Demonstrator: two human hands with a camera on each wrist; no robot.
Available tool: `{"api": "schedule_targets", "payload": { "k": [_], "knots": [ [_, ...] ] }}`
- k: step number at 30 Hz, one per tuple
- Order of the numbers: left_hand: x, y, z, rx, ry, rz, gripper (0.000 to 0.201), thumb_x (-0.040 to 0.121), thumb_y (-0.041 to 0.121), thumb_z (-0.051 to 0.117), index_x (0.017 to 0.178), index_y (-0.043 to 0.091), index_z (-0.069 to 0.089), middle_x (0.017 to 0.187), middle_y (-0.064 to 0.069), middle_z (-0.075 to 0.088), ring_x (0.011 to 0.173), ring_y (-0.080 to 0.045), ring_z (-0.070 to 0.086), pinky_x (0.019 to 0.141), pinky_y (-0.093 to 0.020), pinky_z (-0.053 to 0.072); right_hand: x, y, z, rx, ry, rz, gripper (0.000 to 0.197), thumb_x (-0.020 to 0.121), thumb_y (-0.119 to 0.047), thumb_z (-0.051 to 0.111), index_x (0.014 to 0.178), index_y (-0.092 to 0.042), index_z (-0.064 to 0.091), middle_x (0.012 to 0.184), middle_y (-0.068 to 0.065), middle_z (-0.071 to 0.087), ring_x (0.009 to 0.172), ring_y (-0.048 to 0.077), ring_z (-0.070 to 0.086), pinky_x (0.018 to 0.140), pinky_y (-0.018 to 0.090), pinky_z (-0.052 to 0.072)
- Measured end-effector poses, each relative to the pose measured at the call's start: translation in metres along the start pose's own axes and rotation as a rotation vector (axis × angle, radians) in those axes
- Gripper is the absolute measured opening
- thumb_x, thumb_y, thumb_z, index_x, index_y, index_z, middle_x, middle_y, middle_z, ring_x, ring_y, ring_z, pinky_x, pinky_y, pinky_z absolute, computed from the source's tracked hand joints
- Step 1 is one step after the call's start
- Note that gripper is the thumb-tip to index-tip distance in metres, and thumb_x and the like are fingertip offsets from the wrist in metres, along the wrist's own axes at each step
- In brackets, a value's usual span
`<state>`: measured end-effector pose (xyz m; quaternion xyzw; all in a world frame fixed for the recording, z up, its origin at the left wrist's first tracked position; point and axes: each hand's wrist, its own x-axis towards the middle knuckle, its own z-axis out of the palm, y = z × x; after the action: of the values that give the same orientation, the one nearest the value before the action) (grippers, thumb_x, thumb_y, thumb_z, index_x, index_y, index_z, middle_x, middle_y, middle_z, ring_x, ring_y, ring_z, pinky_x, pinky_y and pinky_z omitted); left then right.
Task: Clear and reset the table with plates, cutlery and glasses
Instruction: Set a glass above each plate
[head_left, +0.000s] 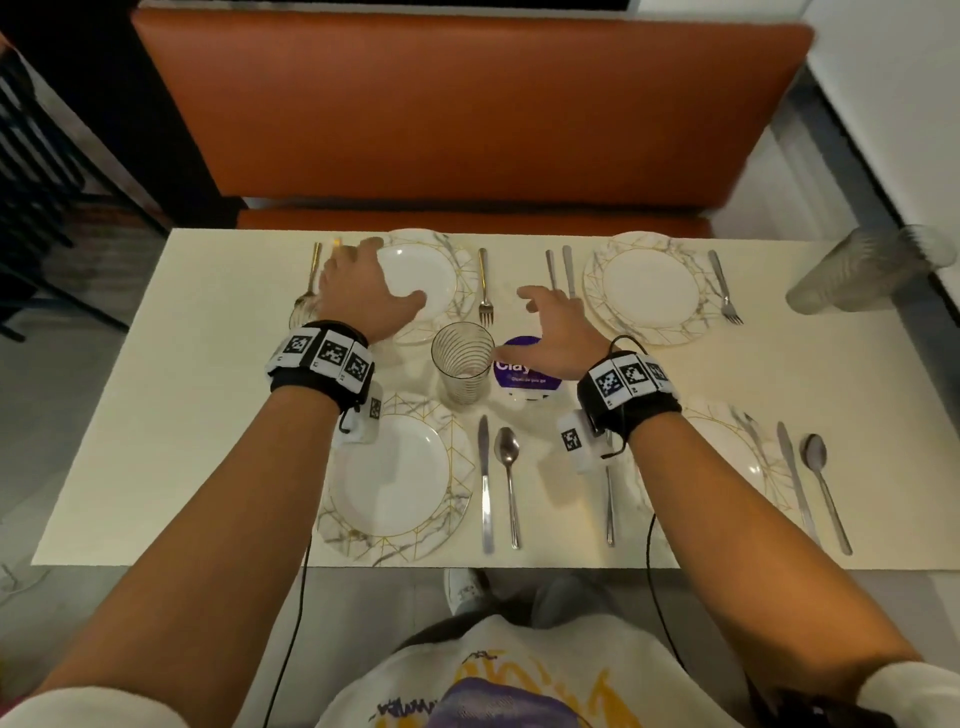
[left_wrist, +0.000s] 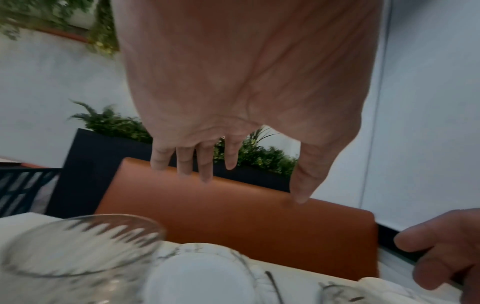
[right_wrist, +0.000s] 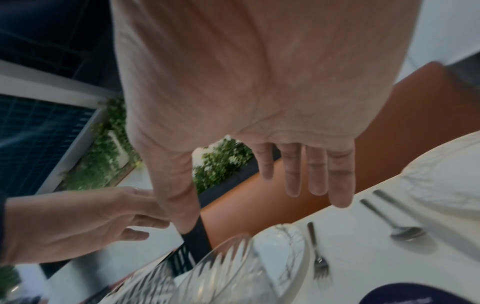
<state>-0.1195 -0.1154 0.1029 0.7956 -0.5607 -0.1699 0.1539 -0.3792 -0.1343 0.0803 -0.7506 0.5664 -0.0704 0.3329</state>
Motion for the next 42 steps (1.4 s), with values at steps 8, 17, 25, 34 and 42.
{"api": "schedule_targets", "payload": {
  "k": [8,17,25,34,42],
  "knots": [
    [-0.004,0.141,0.048,-0.156,-0.159,0.281,0.040,0.092,0.034,0.068,0.129,0.019,0.062,0.121,0.001,0.068,0.111,-0.020,0.063,0.096,-0.041,0.054,-0.035,0.081,-0.073,0.155,0.293,0.012,0.037,0.085,-0.026,0.074,0.120,-0.016,0.065,0.114,0.003,0.065,0.093,0.015,0.060,0.087,0.030,0.052],
    [-0.007,0.302,0.129,-0.192,-0.294,0.439,0.019,0.094,0.030,0.065,0.111,0.026,0.072,0.101,0.010,0.072,0.092,-0.013,0.069,0.086,-0.041,0.061,-0.060,0.211,-0.156,0.214,0.433,0.119,0.017,0.087,-0.015,0.067,0.104,-0.017,0.073,0.090,-0.007,0.069,0.068,-0.004,0.057,0.065,-0.001,0.038],
    [0.005,0.433,0.195,-0.192,-0.344,0.538,0.024,0.094,0.023,0.064,0.118,0.021,0.070,0.103,0.006,0.072,0.093,-0.015,0.068,0.090,-0.041,0.059,-0.051,0.323,-0.238,0.172,0.540,0.128,0.019,0.086,-0.008,0.063,0.101,-0.011,0.073,0.090,-0.003,0.070,0.066,0.001,0.055,0.068,0.012,0.044],
    [0.040,0.551,0.273,0.059,-0.464,0.575,0.082,0.081,0.038,0.081,0.150,0.018,0.040,0.147,-0.010,0.044,0.136,-0.029,0.045,0.111,-0.047,0.044,-0.006,0.421,-0.325,-0.254,0.367,0.333,0.069,0.071,-0.024,0.071,0.136,-0.026,0.048,0.140,0.009,0.047,0.128,0.036,0.038,0.104,0.046,0.041],
    [0.054,0.593,0.326,0.185,-0.469,0.581,0.121,0.066,0.050,0.091,0.160,0.016,0.021,0.162,-0.010,0.029,0.144,-0.035,0.036,0.113,-0.053,0.041,0.025,0.461,-0.343,-0.386,0.184,0.365,0.109,0.067,-0.021,0.080,0.157,-0.026,0.018,0.160,0.009,0.023,0.143,0.036,0.024,0.112,0.052,0.030]
  ]
}}
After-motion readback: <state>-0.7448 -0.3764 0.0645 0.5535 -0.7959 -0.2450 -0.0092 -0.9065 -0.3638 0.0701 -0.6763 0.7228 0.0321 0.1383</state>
